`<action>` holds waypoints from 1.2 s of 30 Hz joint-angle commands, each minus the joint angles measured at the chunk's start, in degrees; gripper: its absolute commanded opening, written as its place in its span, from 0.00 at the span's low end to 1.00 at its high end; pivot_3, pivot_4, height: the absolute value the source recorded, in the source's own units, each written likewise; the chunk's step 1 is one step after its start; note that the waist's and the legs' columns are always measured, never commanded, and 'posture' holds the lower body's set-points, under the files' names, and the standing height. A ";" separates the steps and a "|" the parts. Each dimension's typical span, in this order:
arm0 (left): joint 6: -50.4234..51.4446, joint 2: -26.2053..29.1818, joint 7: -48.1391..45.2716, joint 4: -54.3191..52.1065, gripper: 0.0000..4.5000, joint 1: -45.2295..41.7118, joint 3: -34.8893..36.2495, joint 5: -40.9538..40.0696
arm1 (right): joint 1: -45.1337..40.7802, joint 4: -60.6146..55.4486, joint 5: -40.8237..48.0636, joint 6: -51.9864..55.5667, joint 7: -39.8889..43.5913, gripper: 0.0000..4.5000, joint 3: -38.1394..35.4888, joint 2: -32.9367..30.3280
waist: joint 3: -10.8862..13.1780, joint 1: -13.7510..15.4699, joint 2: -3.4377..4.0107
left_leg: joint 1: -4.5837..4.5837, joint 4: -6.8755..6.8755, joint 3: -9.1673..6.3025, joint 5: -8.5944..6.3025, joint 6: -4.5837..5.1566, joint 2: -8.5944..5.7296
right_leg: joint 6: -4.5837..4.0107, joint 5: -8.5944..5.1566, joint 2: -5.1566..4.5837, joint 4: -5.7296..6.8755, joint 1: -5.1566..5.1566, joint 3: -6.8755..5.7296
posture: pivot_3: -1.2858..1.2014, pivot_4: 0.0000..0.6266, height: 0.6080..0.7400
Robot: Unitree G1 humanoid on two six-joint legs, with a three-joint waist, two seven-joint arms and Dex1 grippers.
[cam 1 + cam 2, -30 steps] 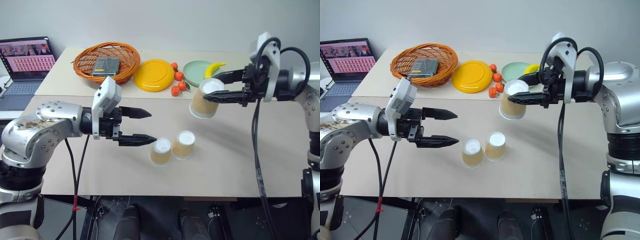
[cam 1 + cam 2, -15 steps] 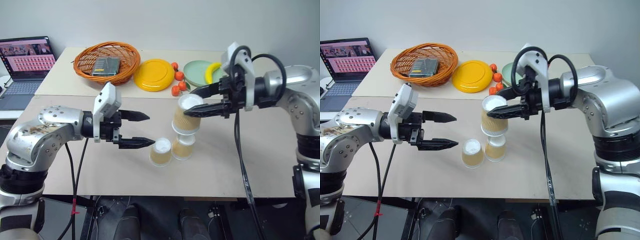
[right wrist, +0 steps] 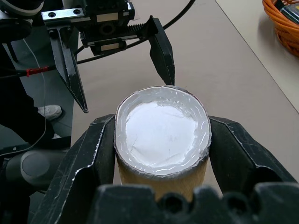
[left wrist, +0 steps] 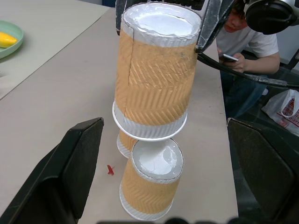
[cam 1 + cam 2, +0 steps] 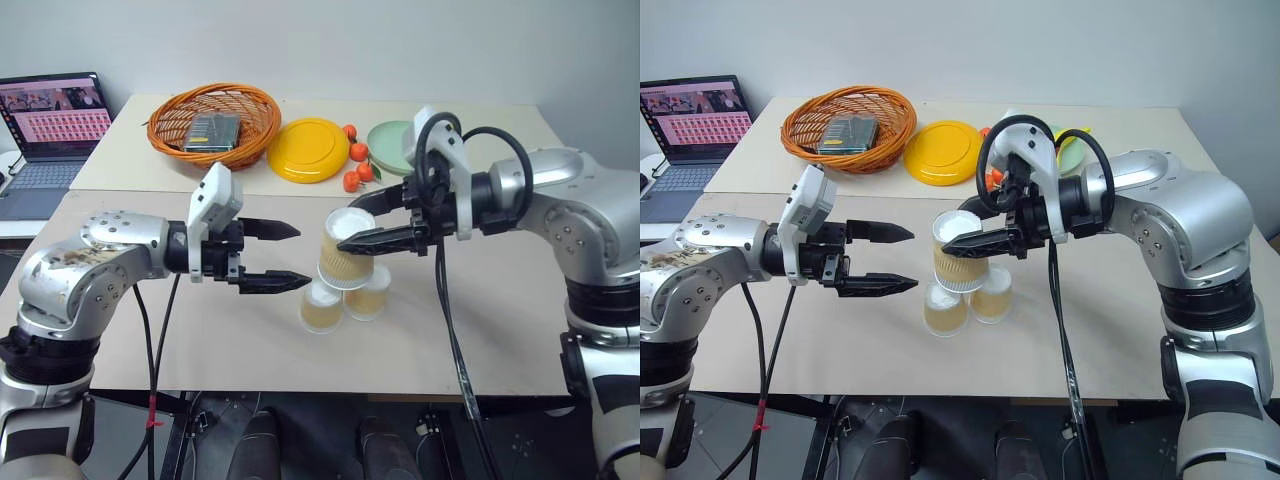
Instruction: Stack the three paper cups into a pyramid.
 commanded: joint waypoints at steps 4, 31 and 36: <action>-0.13 0.63 -0.67 -0.33 1.00 -2.12 0.63 -0.10 | 2.18 -2.46 1.47 -0.83 -1.32 0.58 -1.32 0.48 | 0.00 -0.04 0.00 | 0.00 0.00 0.00 0.00 0.00 0.00 | 0.00 0.00 0.00 0.01 0.00 0.01 | 0.52 0.24 0.94; 1.74 2.02 -1.80 -0.05 1.00 -4.28 0.67 -0.22 | 7.83 -0.83 -2.59 -9.78 0.11 0.98 0.35 -0.42 | 0.00 -0.09 0.00 | 0.00 -0.02 0.00 0.00 0.00 0.01 | 0.00 -0.01 0.01 0.00 -0.01 0.00 | 0.52 0.24 0.94; 1.57 1.69 -1.89 0.26 1.00 -4.43 0.40 0.19 | 7.11 -0.16 -3.18 -10.28 0.29 0.98 0.13 -0.88 | 0.00 -0.06 0.00 | 0.00 -0.01 0.00 0.00 0.00 0.01 | 0.00 -0.01 0.01 0.00 -0.01 0.00 | 0.52 0.24 0.94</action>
